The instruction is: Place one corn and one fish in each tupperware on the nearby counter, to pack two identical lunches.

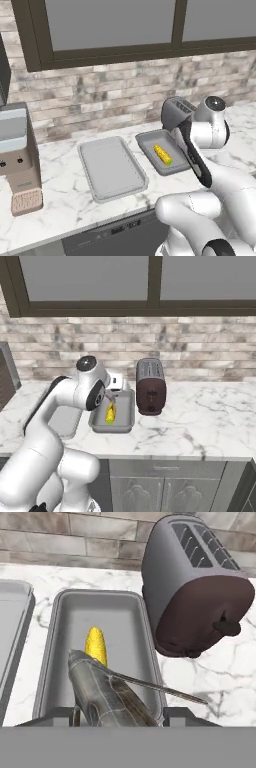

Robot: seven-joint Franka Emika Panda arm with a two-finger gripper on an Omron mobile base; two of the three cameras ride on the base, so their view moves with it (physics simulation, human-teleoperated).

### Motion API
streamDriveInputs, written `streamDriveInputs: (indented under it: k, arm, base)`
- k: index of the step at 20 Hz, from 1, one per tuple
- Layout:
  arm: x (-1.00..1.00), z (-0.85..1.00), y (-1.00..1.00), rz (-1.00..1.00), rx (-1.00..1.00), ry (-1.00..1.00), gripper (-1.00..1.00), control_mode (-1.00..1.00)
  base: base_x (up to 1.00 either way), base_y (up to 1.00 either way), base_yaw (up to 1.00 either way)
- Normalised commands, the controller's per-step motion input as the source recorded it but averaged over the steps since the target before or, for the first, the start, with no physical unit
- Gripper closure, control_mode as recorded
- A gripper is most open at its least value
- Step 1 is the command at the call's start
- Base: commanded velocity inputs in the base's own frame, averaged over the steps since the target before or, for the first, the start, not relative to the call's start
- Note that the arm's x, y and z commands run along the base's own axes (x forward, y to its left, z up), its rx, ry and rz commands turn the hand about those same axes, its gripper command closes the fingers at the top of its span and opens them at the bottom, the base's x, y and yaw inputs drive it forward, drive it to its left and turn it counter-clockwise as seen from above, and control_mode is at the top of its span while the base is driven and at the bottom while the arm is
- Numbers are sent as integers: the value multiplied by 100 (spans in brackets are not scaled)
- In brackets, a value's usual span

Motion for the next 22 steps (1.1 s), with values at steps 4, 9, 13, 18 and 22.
streamDriveInputs:
  k: [4,9,13,18,22]
  arm:
    - [69,-31,13,3,4,38,100,-100]
    - [28,-84,8,2,-1,25,100,-100]
    - [60,-94,-1,0,0,16,100,-100]
    - [72,-72,-5,0,-2,-1,100,-100]
    - [44,-53,-11,0,-2,-12,-100,-100]
  base:
    - [0,0,0]
    - [0,0,0]
    - [0,0,0]
    - [0,0,0]
    - [0,0,0]
